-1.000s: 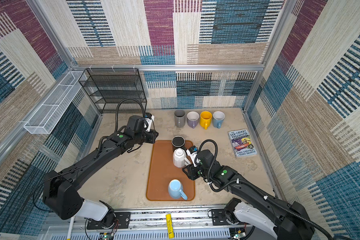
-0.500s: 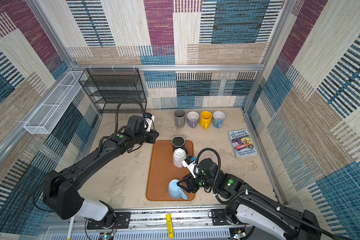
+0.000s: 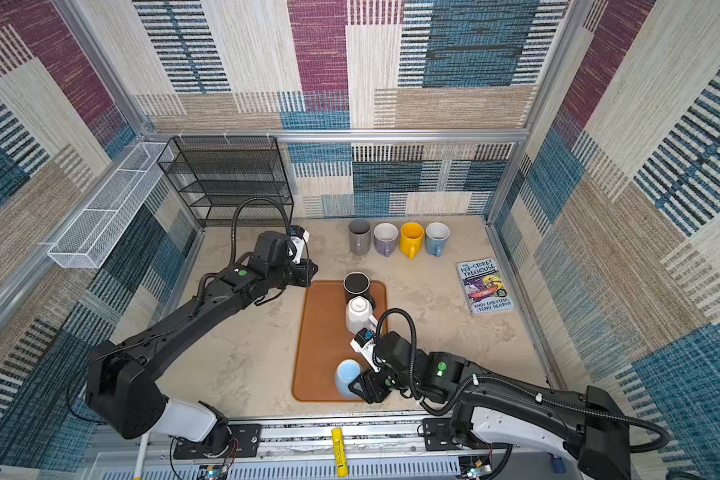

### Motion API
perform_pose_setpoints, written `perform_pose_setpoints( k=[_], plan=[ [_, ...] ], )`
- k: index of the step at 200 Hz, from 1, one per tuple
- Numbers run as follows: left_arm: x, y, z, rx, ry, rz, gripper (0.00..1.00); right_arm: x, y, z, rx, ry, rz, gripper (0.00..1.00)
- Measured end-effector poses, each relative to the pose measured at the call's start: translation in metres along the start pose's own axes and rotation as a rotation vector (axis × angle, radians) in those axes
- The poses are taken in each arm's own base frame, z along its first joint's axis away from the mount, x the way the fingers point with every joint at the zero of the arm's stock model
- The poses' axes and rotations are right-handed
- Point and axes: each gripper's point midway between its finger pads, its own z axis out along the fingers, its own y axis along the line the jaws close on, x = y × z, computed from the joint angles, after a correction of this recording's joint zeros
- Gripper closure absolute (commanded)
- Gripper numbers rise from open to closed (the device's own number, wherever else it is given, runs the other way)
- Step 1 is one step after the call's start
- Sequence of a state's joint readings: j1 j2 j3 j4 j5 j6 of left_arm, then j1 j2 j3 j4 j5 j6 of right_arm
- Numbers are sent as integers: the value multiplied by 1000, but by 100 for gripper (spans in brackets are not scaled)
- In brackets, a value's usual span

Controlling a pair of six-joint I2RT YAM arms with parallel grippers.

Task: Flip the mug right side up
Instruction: 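Lower the right gripper onto the upside-down light blue mug's base, then close the right gripper on the light blue mug and lift it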

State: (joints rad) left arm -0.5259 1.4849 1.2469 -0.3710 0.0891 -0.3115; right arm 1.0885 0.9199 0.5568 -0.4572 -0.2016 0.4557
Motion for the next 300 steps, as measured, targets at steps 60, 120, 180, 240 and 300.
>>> perform_pose_setpoints(
  k=[60, 120, 180, 240, 300],
  plan=[
    [2, 2, 1, -3, 5, -2, 82, 9, -15, 11, 94, 55, 18, 44],
    [1, 3, 0, -3, 2, -4, 82, 3, -22, 16, 159, 63, 15, 51],
    [0, 4, -1, -4, -1, -5, 82, -3, -27, 21, 227, 94, 23, 59],
    [1, 7, -4, -8, -5, -7, 82, -7, -29, 28, 305, 181, -3, 70],
    [5, 10, -9, -8, -4, -9, 82, -11, -30, 33, 352, 264, -61, 72]
  ],
)
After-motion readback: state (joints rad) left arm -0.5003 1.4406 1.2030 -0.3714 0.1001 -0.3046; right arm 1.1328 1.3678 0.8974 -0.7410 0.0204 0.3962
